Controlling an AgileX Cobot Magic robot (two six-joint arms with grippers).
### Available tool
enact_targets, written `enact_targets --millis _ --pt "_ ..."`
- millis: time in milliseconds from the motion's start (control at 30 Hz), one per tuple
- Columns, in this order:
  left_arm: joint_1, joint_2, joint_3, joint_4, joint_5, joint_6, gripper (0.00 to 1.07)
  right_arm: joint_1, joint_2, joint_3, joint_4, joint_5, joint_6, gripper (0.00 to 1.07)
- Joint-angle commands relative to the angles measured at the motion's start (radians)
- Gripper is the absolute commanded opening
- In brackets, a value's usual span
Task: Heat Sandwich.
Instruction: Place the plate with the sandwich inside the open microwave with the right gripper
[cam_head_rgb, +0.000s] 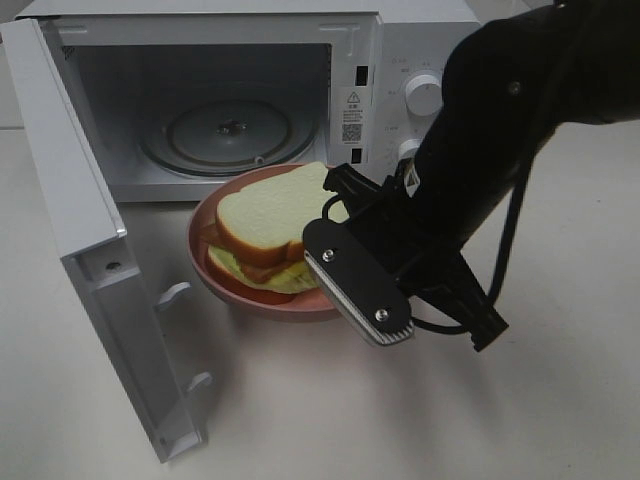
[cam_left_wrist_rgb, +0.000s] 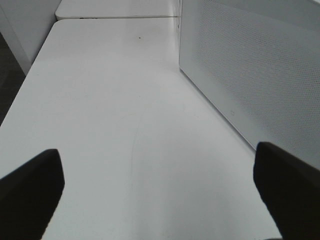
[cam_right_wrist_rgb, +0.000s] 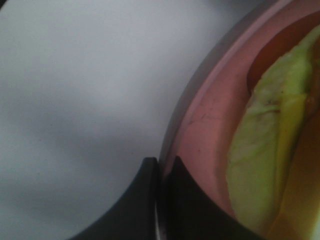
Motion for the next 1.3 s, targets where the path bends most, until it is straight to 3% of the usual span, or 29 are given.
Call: enact_targets --millis 33,1300 --pt "0.001 -0.026 0.001 -0.006 -0.004 -0.004 0.98 -0.012 0.050 -0.077 0.010 0.005 -0.047 0.00" --pt "0.001 -0.026 0.001 -0.006 -0.004 -0.004 0.98 -0.019 0.370 -0.571 0.024 0.229 -0.054 0.00"
